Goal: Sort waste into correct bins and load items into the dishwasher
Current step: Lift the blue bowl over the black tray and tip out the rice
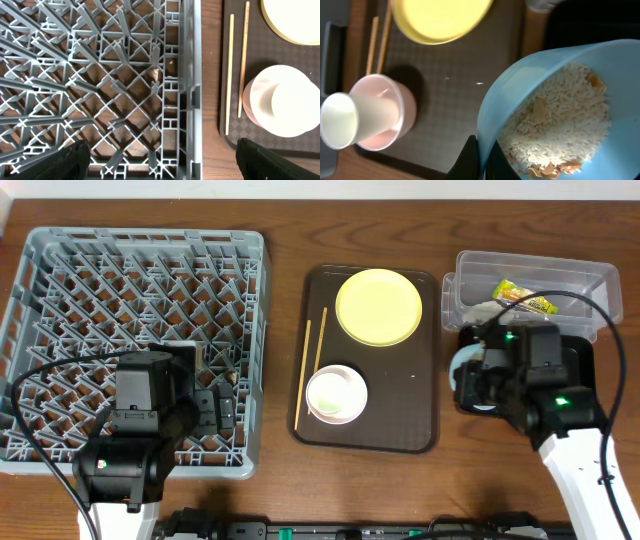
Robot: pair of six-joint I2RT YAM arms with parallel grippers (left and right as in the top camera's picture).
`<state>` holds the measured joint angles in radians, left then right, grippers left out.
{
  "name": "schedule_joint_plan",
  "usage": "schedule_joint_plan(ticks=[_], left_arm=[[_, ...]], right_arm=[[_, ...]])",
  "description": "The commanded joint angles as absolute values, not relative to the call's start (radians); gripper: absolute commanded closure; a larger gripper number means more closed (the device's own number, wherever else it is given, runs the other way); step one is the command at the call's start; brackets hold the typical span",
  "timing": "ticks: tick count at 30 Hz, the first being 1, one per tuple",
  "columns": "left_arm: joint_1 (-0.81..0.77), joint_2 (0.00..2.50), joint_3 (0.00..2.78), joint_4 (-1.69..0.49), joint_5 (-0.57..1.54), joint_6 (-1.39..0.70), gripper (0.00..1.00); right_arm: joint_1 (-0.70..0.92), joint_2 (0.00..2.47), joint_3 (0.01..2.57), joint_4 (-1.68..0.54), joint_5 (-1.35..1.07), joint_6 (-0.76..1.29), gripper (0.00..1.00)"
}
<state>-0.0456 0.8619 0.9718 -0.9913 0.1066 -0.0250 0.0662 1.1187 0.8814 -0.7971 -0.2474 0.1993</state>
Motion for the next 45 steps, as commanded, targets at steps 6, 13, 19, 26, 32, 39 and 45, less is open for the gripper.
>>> schedule_joint_plan(ticks=[6,13,19,26,32,39,45], left_arm=[[-0.041,0.862,0.994,-0.994,0.120,-0.027,0.05],[-0.041,0.861,0.994,-0.999,0.120,-0.027,0.05],[-0.041,0.861,0.994,-1.002,0.120,-0.027,0.05],[-0.041,0.861,0.994,-1.009,0.120,-0.027,0.05],[-0.041,0.862,0.994,-1.009,0.120,-0.027,0.05],[-0.041,0.861,0.994,-1.010,0.120,-0.027,0.05],[-0.041,0.861,0.994,-1.009,0.120,-0.027,0.05]], right_arm=[[-0.141,1.147,0.890,-0.793,-0.361,0.063,0.99],[-0.285,1.256,0.890,-0.776,-0.545,-0.044,0.99],[-0.347,1.336,0.890,-0.730,-0.730,-0.123,0.99],[-0.416,1.390,0.890,-0.688,-0.914,-0.127,0.99],[-0.521,1.420,0.890,-0.687,-1.066,-0.128,0.99],[-0.616,1.471,0.890,-0.671,-1.177,-0.128,0.99],[-0.659,1.530,0.890,-0.635,-1.269,-0.128,0.99]])
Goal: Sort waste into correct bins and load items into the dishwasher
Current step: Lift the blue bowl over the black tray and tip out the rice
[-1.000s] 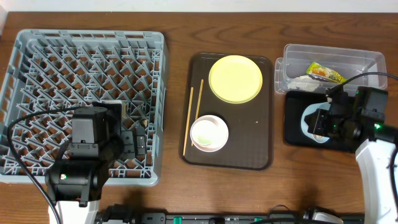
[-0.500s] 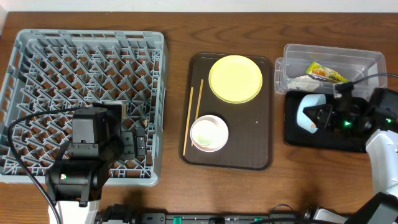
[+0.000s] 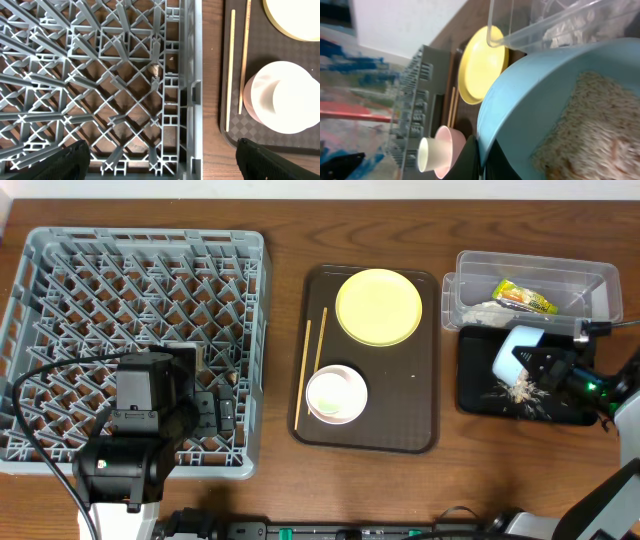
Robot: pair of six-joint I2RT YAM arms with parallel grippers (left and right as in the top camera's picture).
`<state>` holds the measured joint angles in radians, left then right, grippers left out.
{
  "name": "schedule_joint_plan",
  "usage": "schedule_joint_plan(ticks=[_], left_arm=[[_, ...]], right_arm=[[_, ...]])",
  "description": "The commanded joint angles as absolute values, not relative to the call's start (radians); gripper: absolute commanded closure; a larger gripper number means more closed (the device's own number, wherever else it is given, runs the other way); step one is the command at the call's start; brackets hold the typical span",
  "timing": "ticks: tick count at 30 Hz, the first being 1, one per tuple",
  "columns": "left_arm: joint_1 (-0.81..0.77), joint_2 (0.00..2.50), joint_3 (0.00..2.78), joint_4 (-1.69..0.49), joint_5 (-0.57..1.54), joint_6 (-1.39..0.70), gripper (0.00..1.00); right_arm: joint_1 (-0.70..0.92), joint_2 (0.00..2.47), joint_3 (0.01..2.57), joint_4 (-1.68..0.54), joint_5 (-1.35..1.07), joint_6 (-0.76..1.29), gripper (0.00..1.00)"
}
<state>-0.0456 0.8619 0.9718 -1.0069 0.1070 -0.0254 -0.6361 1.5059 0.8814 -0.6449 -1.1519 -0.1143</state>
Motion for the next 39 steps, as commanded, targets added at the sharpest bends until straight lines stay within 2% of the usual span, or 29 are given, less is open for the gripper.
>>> schedule_joint_plan(ticks=[1,22,39], left_arm=[[-0.041,0.861,0.994,-1.009,0.120,-0.027,0.05],[-0.041,0.861,0.994,-1.009,0.120,-0.027,0.05],[-0.041,0.861,0.994,-1.009,0.120,-0.027,0.05]], right_arm=[[-0.666,1.541,0.890,-0.632,-1.275,-0.128,0.99],[-0.818,1.734,0.890,-0.538,-1.556,-0.070,0.99],[-0.958,1.757,0.890,-0.426,-1.560,0.109,0.99]])
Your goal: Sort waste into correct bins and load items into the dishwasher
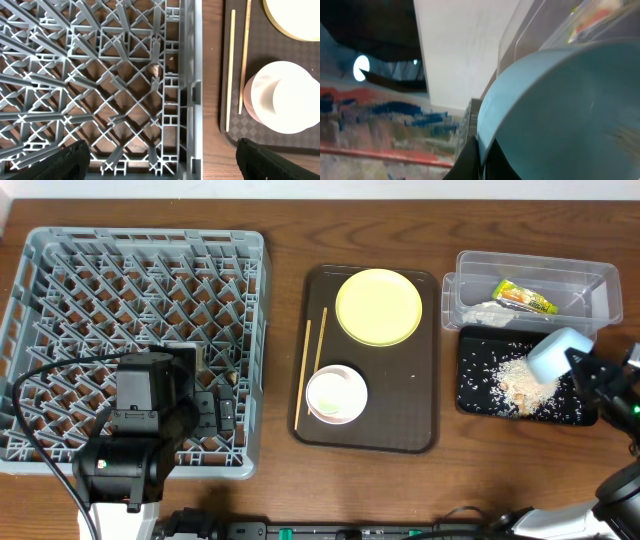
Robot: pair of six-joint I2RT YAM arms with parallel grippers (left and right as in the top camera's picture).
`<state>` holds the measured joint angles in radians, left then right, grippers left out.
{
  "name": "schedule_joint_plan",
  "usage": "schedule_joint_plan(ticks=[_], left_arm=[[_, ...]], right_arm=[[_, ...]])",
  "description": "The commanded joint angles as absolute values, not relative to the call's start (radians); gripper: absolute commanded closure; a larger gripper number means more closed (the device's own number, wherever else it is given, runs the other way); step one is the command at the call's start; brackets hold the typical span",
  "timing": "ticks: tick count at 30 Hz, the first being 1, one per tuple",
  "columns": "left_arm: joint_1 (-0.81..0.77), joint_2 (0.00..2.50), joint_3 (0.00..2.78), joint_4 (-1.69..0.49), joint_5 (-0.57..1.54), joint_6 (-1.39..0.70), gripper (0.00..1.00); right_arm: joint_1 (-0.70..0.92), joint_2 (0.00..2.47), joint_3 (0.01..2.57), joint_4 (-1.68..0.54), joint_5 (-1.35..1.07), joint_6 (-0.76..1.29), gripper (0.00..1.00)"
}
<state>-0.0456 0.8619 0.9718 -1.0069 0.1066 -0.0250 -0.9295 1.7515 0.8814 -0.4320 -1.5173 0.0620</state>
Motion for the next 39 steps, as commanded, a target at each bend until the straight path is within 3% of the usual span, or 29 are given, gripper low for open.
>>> schedule_joint_plan(ticks=[1,14,26,32,39], left_arm=[[-0.041,0.861,0.994,-1.009,0.120,-0.027,0.05],[-0.041,0.861,0.994,-1.010,0.120,-0.027,0.05],[-0.041,0.861,0.994,-1.010,0.120,-0.027,0.05],[-0.041,0.861,0.994,-1.010,0.120,-0.027,0.05],[-0.041,0.862,0.994,-1.010,0.120,-0.027,0.05]], right_arm=[[-0.966,1.757,0.890,-0.426,-1.560,0.110,0.99],[-0.893,1.757,0.890,-0.434,-1.560,0.111,0.99],[-0.617,1.662,0.890,-0.456,-1.539,0.116,0.99],[-0.461,1.515,0.890,-0.456,-1.394,0.154,0.99],[-0.226,1.371,0.890,-0.443,-1.048,0.152,0.99]])
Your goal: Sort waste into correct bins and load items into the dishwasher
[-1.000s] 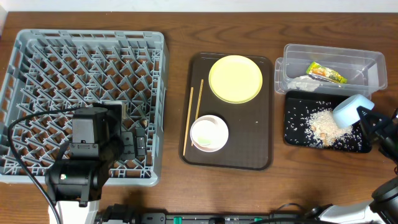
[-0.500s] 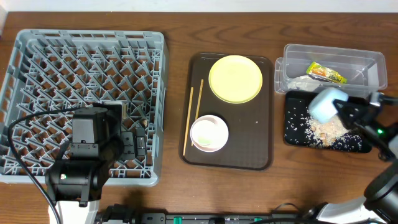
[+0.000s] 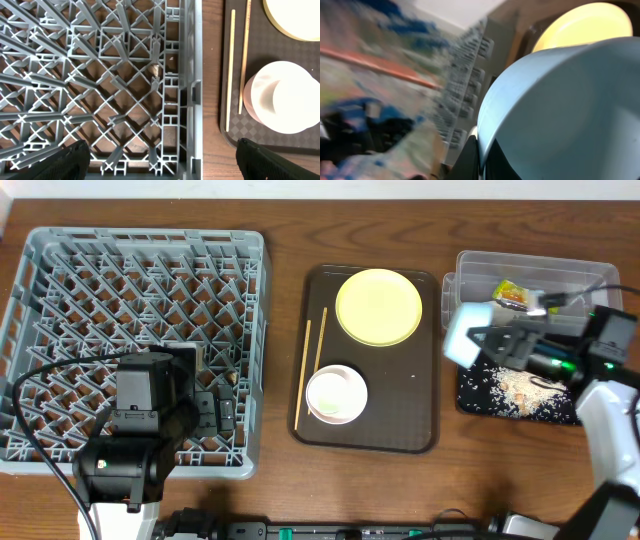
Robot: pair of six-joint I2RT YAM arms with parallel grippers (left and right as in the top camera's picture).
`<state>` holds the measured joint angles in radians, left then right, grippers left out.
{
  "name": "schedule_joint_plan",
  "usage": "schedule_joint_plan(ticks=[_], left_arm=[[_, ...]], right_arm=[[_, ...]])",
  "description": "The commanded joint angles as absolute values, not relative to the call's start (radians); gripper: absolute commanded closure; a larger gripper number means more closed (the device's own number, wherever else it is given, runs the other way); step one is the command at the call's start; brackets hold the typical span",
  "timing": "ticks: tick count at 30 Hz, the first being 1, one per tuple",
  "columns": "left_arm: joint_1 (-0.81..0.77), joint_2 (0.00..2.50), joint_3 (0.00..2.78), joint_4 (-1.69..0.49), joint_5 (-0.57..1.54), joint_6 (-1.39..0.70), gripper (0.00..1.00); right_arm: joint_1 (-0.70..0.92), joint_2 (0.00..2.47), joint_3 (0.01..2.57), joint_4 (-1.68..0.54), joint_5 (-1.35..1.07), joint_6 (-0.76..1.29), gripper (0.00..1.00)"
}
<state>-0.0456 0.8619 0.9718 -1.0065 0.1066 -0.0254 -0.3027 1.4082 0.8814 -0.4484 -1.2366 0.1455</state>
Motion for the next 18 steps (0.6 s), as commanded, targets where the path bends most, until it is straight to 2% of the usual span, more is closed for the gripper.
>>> schedule_joint_plan(ticks=[1,12,18], left_arm=[[-0.041,0.862,0.994,-1.010,0.120,-0.027,0.05],[-0.041,0.862,0.994,-1.010,0.120,-0.027,0.05],[-0.041,0.862,0.994,-1.010,0.120,-0.027,0.05]], right_arm=[[-0.188,1.363,0.890,-0.436,-0.994,0.152,0.99],[0.167,1.360,0.890,-0.212,-0.435,0.163,0.99],[0.325,1.377,0.890,-0.092,-0.112,0.056,0.99]])
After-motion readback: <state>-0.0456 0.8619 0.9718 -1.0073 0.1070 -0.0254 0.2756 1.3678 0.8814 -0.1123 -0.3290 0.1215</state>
